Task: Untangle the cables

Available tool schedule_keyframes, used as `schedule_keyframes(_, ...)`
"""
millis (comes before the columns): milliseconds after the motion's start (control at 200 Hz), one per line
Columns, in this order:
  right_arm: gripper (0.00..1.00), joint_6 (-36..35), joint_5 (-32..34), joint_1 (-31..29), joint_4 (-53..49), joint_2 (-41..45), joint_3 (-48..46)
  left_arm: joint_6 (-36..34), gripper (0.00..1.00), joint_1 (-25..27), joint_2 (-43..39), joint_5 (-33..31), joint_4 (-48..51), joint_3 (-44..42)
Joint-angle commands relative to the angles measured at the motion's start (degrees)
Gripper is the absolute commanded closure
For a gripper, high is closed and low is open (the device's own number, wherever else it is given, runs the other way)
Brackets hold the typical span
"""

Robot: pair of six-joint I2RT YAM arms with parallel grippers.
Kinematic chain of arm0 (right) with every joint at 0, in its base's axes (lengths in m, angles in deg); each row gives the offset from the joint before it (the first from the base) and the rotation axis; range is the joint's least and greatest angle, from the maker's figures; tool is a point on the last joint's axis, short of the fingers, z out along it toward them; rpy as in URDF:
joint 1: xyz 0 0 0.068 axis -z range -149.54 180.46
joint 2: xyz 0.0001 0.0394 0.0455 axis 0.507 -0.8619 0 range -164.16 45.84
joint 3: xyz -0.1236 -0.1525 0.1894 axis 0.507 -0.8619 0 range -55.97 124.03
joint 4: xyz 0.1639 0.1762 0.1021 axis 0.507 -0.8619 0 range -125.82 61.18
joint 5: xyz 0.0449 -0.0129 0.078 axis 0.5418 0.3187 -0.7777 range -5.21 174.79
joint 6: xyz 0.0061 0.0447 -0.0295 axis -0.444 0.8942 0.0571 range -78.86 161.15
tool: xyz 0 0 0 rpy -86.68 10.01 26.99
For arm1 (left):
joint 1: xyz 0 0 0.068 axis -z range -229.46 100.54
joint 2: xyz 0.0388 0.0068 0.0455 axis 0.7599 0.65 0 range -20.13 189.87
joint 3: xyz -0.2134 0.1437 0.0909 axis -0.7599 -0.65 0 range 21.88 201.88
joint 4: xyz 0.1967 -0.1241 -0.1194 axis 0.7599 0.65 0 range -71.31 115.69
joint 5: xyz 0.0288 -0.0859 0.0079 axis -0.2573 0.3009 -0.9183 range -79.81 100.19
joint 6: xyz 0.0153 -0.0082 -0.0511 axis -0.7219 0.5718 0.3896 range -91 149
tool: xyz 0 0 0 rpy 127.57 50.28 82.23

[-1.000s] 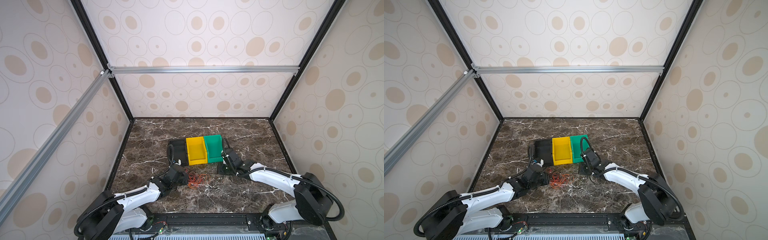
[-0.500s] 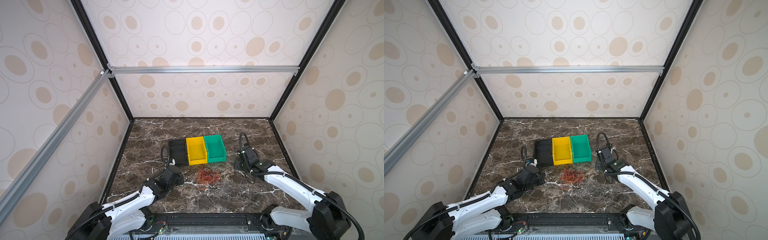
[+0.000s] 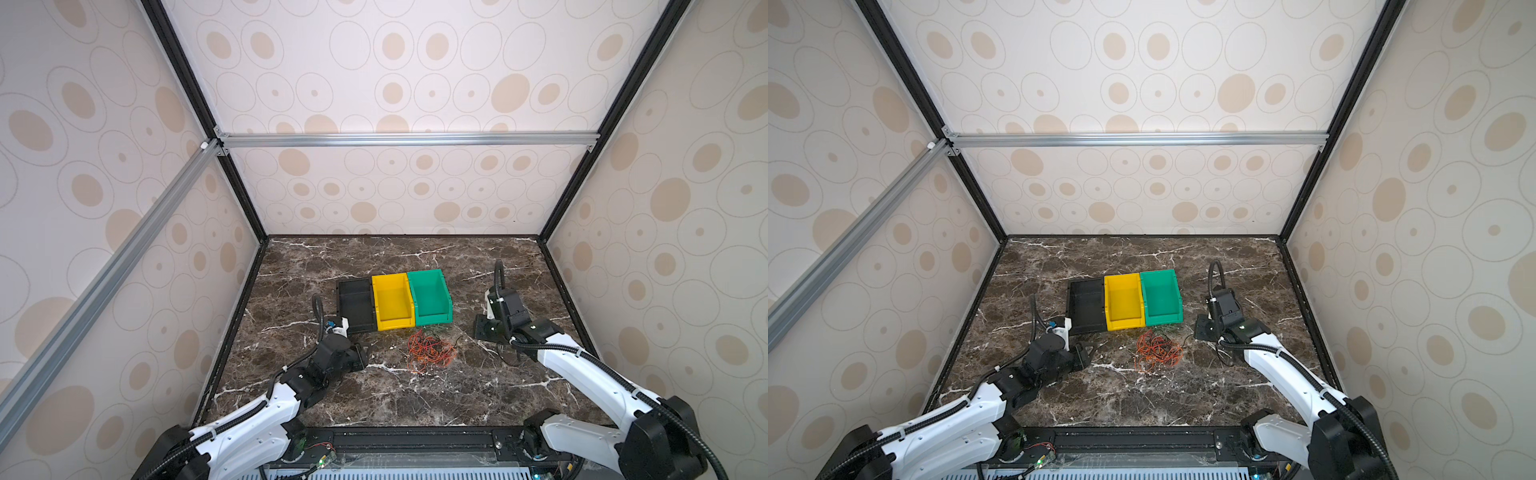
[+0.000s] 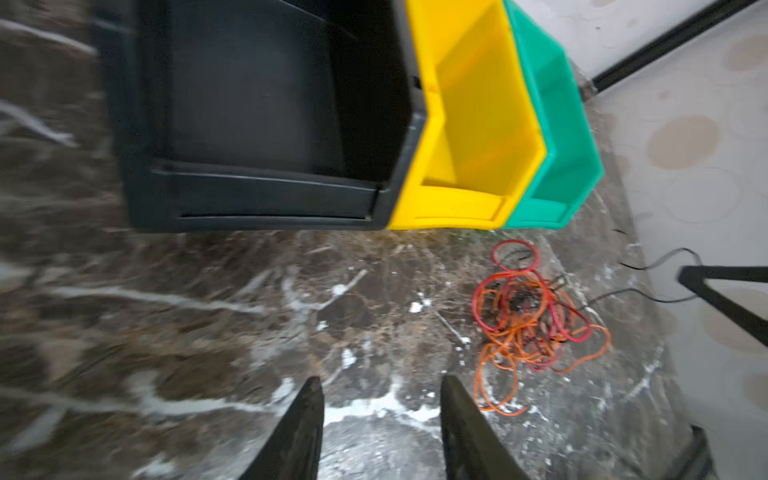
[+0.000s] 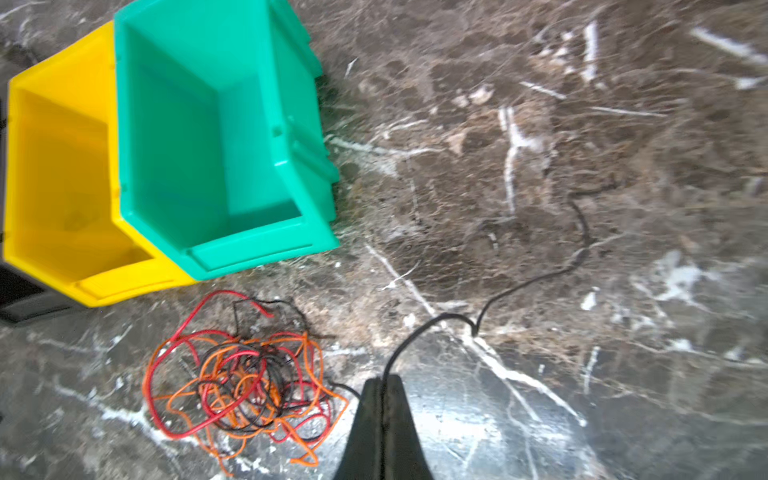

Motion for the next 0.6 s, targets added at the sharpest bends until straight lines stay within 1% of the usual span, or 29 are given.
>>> schedule_keyframes(0,1.0,-2.13,-8.16,-1.51,2.51,-2.26,1.14,-5.08,0.42,1.56,5.48,7.62,-9.13,3.26)
schedule_keyframes(115,1.0,-1.85,-7.76,-3.2,2.64,-3.89,1.9,-7.13,0.29,3.79,12.64,10.16,-14.82,6.12)
schedule_keyframes(235,1.0,-1.07,-8.37,-3.89,3.29,-3.69,1.79,-8.78,0.24,5.41,20.05,11.17,-17.82,9.23)
schedule_keyframes(355,1.0,-0.47,-9.5,-4.14,3.16,-2.77,2.29,-10.36,0.24,6.77,27.16,12.54,-20.14,12.27)
schedule_keyframes(470,1.0,-0.08,-10.19,-4.07,2.83,-1.38,2.9,-12.02,0.24,8.23,33.25,12.15,-19.52,15.67)
schedule_keyframes(550,1.0,-0.01,-10.42,-4.15,2.79,-0.63,2.99,-12.38,0.29,8.77,36.62,12.73,-20.47,17.2)
schedule_keyframes(595,1.0,0.02,-10.37,-4.15,2.79,-0.49,2.94,-12.06,0.33,8.86,38.15,13.19,-21.15,17.79)
